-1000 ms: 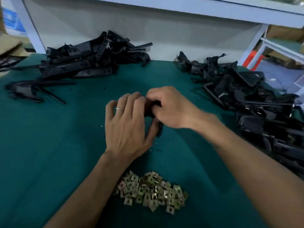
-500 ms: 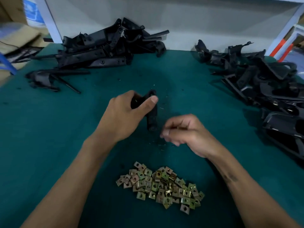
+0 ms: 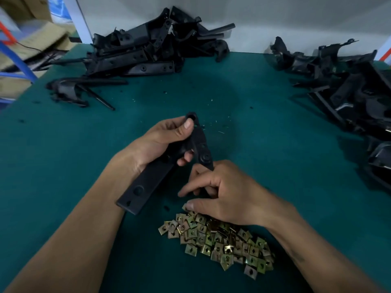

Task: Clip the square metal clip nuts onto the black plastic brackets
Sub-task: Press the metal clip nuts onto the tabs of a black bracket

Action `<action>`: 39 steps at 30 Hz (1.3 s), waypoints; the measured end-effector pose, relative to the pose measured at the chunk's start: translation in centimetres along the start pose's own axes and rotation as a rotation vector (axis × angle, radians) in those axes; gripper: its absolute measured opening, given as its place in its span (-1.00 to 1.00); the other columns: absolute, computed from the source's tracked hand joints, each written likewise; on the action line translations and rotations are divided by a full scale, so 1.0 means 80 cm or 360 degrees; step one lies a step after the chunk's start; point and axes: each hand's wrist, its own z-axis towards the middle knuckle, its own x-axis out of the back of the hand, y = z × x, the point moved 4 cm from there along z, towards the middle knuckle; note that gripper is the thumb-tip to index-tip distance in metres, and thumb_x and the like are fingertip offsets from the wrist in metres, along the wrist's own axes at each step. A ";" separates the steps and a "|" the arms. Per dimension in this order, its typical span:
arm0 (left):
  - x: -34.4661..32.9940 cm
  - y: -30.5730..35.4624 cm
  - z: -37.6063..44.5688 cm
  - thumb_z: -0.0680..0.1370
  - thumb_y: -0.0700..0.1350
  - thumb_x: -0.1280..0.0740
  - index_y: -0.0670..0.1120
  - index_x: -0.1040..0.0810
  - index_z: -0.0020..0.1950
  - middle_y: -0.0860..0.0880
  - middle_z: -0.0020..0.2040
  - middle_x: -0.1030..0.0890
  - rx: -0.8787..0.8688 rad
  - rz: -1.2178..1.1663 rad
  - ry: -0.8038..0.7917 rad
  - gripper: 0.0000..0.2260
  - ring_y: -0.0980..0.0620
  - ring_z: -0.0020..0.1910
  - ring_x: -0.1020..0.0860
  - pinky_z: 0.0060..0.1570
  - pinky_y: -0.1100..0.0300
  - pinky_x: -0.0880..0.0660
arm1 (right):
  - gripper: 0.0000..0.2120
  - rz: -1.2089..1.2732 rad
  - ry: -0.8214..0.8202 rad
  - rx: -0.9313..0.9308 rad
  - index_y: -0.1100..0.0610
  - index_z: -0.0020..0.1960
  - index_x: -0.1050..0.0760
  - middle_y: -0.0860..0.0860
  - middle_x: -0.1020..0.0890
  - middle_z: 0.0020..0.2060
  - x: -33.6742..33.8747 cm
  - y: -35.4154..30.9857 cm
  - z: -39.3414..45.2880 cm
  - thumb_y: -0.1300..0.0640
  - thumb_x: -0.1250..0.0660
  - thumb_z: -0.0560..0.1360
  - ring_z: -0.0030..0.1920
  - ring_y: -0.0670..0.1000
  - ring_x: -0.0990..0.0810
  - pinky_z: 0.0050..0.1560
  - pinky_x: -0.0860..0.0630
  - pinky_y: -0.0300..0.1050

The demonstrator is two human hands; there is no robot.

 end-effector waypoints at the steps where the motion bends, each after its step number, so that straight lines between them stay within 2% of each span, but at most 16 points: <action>1: -0.003 -0.001 0.001 0.57 -0.03 -0.22 -0.15 -0.48 -0.19 -0.09 -0.42 -0.54 0.0012 -0.0006 -0.0062 -0.76 0.08 -0.56 -0.43 -0.59 0.32 -0.31 | -0.78 -0.0045 0.0021 -0.0023 -0.12 0.06 -0.70 -0.20 -0.51 -0.22 0.003 0.001 -0.001 -0.13 -0.46 0.45 -0.26 -0.10 -0.52 -0.28 -0.39 -0.23; 3: -0.006 -0.001 0.004 0.59 -0.04 -0.18 -0.19 -0.40 -0.15 -0.04 -0.43 -0.54 0.0029 -0.0045 -0.0154 -0.76 0.12 -0.58 -0.38 -0.60 0.33 -0.25 | -0.85 -0.0124 0.0078 -0.0081 -0.13 0.02 -0.70 -0.23 -0.56 -0.21 0.015 0.009 -0.003 -0.10 -0.45 0.48 -0.20 -0.19 -0.56 -0.25 -0.39 -0.32; 6: -0.003 0.001 0.006 0.63 -0.04 -0.13 -0.19 -0.36 -0.15 0.01 -0.46 -0.53 0.0022 -0.0048 -0.0199 -0.74 0.14 -0.60 -0.33 -0.58 0.30 -0.18 | -0.91 -0.0123 0.0349 -0.0019 0.03 -0.07 -0.72 -0.25 -0.60 -0.28 0.048 0.021 -0.010 0.18 -0.46 0.54 -0.25 -0.24 -0.58 -0.26 -0.42 -0.37; 10: 0.002 0.002 0.006 0.66 0.01 -0.12 -0.15 -0.34 -0.18 0.03 -0.49 -0.42 0.0015 -0.0113 -0.0169 -0.70 0.15 -0.59 -0.29 -0.54 0.26 -0.13 | -0.86 0.0522 0.0820 0.0047 0.21 -0.18 -0.70 0.14 -0.59 -0.41 0.082 0.037 -0.026 0.31 -0.37 0.47 -0.47 0.07 -0.43 -0.47 -0.30 -0.15; 11: 0.004 0.003 0.006 0.66 0.04 -0.12 -0.13 -0.32 -0.19 0.03 -0.50 -0.39 0.0016 -0.0150 -0.0156 -0.68 0.15 -0.59 -0.27 -0.53 0.25 -0.12 | -0.85 0.0785 0.0769 0.0042 0.23 -0.19 -0.69 0.19 -0.58 -0.41 0.084 0.039 -0.027 0.30 -0.35 0.46 -0.49 0.08 -0.44 -0.51 -0.30 -0.20; 13: 0.007 0.004 0.004 0.65 0.08 -0.10 -0.12 -0.31 -0.20 0.04 -0.51 -0.36 0.0019 -0.0216 -0.0150 -0.66 0.16 -0.58 -0.25 -0.51 0.26 -0.11 | -0.86 0.1273 0.0251 0.0011 0.27 -0.16 -0.66 0.22 -0.62 -0.34 0.071 0.034 -0.022 0.26 -0.33 0.48 -0.46 0.07 -0.55 -0.54 -0.42 -0.25; 15: 0.006 0.006 0.003 0.65 0.10 -0.08 -0.13 -0.32 -0.17 0.07 -0.49 -0.39 0.0012 -0.0268 -0.0174 -0.66 0.18 -0.57 -0.25 -0.50 0.27 -0.10 | -0.86 0.1432 -0.0236 -0.0038 0.30 -0.12 -0.64 0.30 -0.65 -0.23 0.049 0.025 -0.020 0.30 -0.32 0.51 -0.36 0.15 -0.66 -0.44 -0.57 -0.18; 16: 0.005 0.006 0.003 0.66 0.08 -0.05 -0.14 -0.32 -0.17 0.08 -0.48 -0.42 0.0013 -0.0279 -0.0196 -0.66 0.18 -0.57 -0.26 -0.50 0.27 -0.09 | -0.86 0.1403 -0.0274 -0.0051 0.30 -0.12 -0.64 0.32 -0.66 -0.19 0.042 0.024 -0.019 0.33 -0.31 0.51 -0.32 0.18 -0.68 -0.38 -0.61 -0.15; 18: -0.001 0.005 0.003 0.70 0.01 0.01 -0.14 -0.30 -0.17 0.08 -0.48 -0.45 0.0015 -0.0283 -0.0234 -0.66 0.20 -0.57 -0.28 -0.50 0.26 -0.08 | -0.85 0.1209 -0.0111 -0.0023 0.27 -0.09 -0.65 0.29 -0.68 -0.13 0.036 0.022 -0.014 0.37 -0.30 0.50 -0.29 0.15 -0.67 -0.36 -0.57 -0.17; 20: -0.006 0.002 0.001 0.70 -0.04 0.03 -0.14 -0.28 -0.17 0.07 -0.47 -0.47 0.0017 -0.0308 -0.0262 -0.68 0.21 -0.57 -0.28 -0.51 0.27 -0.08 | -0.86 0.0829 0.0004 0.0037 0.20 -0.01 -0.69 0.16 -0.69 -0.09 0.032 0.016 -0.012 0.33 -0.39 0.48 -0.32 -0.03 -0.59 -0.37 -0.46 -0.25; 24: -0.010 -0.001 0.000 0.68 -0.03 -0.03 -0.15 -0.30 -0.16 0.08 -0.47 -0.43 0.0049 -0.0322 -0.0275 -0.72 0.20 -0.57 -0.28 -0.52 0.28 -0.08 | -0.78 0.0101 -0.0138 0.0035 -0.08 0.10 -0.69 -0.11 -0.59 -0.05 0.010 0.005 -0.010 0.12 -0.52 0.48 -0.37 -0.11 -0.43 -0.40 -0.34 -0.26; 27: -0.010 -0.003 0.001 0.66 -0.02 -0.08 -0.15 -0.31 -0.13 0.05 -0.48 -0.40 0.0091 -0.0323 -0.0258 -0.75 0.17 -0.57 -0.27 -0.53 0.26 -0.08 | -0.86 -0.0025 -0.0147 0.0005 -0.08 0.01 -0.68 -0.13 -0.57 -0.11 0.007 0.000 -0.006 0.11 -0.53 0.49 -0.38 -0.11 -0.43 -0.38 -0.34 -0.23; 31: -0.015 -0.007 0.001 0.66 -0.05 -0.08 -0.16 -0.32 -0.06 0.02 -0.45 -0.47 0.0139 -0.0307 -0.0322 -0.80 0.16 -0.57 -0.29 -0.55 0.28 -0.12 | -0.83 0.0110 -0.0153 -0.0146 -0.07 -0.09 -0.58 -0.09 -0.52 -0.37 0.008 0.008 -0.008 0.17 -0.51 0.51 -0.43 -0.10 -0.42 -0.38 -0.43 -0.08; 33: -0.015 -0.007 0.002 0.65 -0.07 -0.07 -0.18 -0.31 0.01 0.03 -0.45 -0.48 0.0120 -0.0286 -0.0362 -0.82 0.17 -0.58 -0.30 -0.56 0.28 -0.12 | -0.80 0.0221 -0.0159 -0.0144 -0.08 -0.09 -0.56 -0.03 -0.60 -0.30 0.011 0.008 -0.008 0.21 -0.48 0.53 -0.37 -0.01 -0.50 -0.33 -0.51 -0.06; 36: -0.015 -0.006 0.003 0.62 -0.12 -0.07 -0.20 -0.34 0.00 0.00 -0.41 -0.47 0.0030 -0.0319 -0.0331 -0.84 0.19 -0.56 -0.31 -0.55 0.28 -0.10 | -0.83 0.0762 -0.0186 -0.0073 0.04 -0.05 -0.57 0.11 -0.67 -0.12 0.020 0.006 -0.010 0.31 -0.44 0.53 -0.35 -0.01 -0.55 -0.34 -0.51 -0.16; 39: -0.013 -0.006 0.005 0.60 -0.15 -0.10 -0.13 -0.52 -0.17 0.00 -0.36 -0.50 -0.0056 -0.0395 -0.0253 -0.75 0.20 -0.53 -0.32 -0.55 0.34 -0.13 | -0.86 0.1307 0.0008 -0.0038 0.20 -0.05 -0.59 0.14 -0.63 -0.26 0.038 0.021 -0.011 0.40 -0.39 0.46 -0.42 -0.02 -0.50 -0.44 -0.39 -0.24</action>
